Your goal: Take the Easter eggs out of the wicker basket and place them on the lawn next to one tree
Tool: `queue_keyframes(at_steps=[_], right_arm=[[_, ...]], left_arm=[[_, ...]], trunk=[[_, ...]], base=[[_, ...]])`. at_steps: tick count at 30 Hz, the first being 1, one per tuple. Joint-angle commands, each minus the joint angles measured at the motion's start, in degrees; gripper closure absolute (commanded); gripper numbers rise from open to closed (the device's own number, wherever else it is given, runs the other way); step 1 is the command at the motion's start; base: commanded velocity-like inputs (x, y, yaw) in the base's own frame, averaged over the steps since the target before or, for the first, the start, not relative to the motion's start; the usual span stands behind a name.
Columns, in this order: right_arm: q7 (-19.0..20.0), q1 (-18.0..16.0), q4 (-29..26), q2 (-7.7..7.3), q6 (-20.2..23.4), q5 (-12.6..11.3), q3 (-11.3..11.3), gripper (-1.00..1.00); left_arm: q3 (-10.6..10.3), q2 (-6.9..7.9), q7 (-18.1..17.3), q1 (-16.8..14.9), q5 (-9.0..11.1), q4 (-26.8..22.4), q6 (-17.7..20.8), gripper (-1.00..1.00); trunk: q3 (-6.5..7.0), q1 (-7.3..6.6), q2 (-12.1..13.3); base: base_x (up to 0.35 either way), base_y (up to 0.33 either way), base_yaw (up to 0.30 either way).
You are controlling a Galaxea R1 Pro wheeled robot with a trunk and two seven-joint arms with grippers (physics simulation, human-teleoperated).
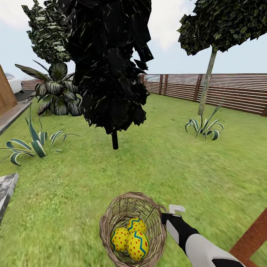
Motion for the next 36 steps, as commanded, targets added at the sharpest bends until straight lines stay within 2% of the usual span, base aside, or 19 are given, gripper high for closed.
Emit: queue_keyframes(at_steps=[1,6,25,36], right_arm=[[0.0,0.0,-0.2,0.06,0.2,-0.3,-0.6,1.0],[0.0,0.0,-0.2,0.06,0.2,-0.3,-0.6,1.0],[0.0,0.1,-0.1,-0.01,0.2,-0.3,-0.6,1.0],[0.0,0.2,-0.1,-0.03,0.2,-0.3,-0.6,1.0]], left_arm=[[0.1,-0.01,-0.3,0.0,0.4,-0.1,0.1,-1.0],[0.1,-0.01,-0.3,0.0,0.3,0.0,0.0,-1.0],[0.1,-0.05,-0.3,0.0,0.2,0.0,0.0,-1.0],[0.1,-0.1,-0.3,0.0,0.0,0.0,0.0,-1.0]], trunk=[[-0.04,0.04,0.0],[-0.04,0.04,0.0],[-0.04,0.04,0.0],[-0.04,0.04,0.0]], base=[[0.331,0.138,-0.009],[0.331,0.135,-0.152],[0.331,0.122,-0.269],[0.334,0.032,-0.272]])
